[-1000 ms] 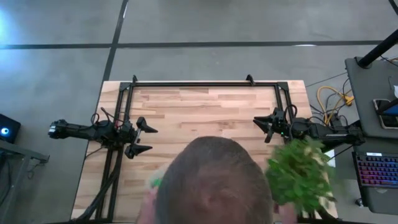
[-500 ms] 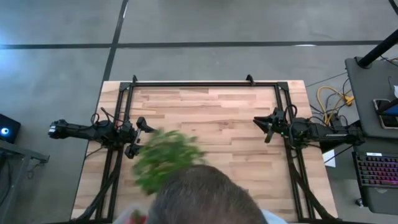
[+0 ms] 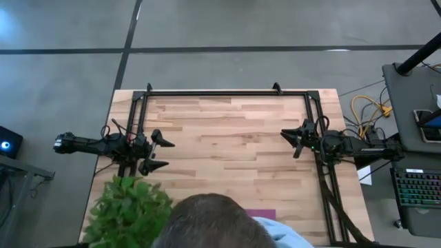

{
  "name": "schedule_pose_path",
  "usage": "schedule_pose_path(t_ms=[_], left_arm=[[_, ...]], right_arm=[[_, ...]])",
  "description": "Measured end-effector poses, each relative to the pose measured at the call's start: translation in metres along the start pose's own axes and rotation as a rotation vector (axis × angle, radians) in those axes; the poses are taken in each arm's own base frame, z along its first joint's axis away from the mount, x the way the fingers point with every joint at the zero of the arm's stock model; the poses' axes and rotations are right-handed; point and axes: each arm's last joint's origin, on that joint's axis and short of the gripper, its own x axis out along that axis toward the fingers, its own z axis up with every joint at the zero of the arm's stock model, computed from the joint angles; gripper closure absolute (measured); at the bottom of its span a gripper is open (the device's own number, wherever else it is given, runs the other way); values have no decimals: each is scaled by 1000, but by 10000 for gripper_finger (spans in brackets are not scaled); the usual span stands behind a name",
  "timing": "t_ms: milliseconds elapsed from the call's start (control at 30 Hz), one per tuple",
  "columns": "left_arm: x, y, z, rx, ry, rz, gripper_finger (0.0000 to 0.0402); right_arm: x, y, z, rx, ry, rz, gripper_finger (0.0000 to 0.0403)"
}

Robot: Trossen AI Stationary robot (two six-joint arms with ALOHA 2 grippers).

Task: Pick and placing Produce into tupperware
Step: Return to Home Position

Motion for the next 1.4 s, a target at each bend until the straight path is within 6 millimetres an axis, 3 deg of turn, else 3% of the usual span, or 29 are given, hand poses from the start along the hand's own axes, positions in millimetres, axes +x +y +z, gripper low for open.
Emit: schedule_pose_path(t_ms=[300, 1400], left_arm=[[1, 1, -5, -104, 48, 13, 35], [3, 2, -7, -104, 79, 22, 35]], right_arm=[[0, 0, 0, 0, 0, 0, 328], [0, 0, 0, 0, 0, 0, 321]])
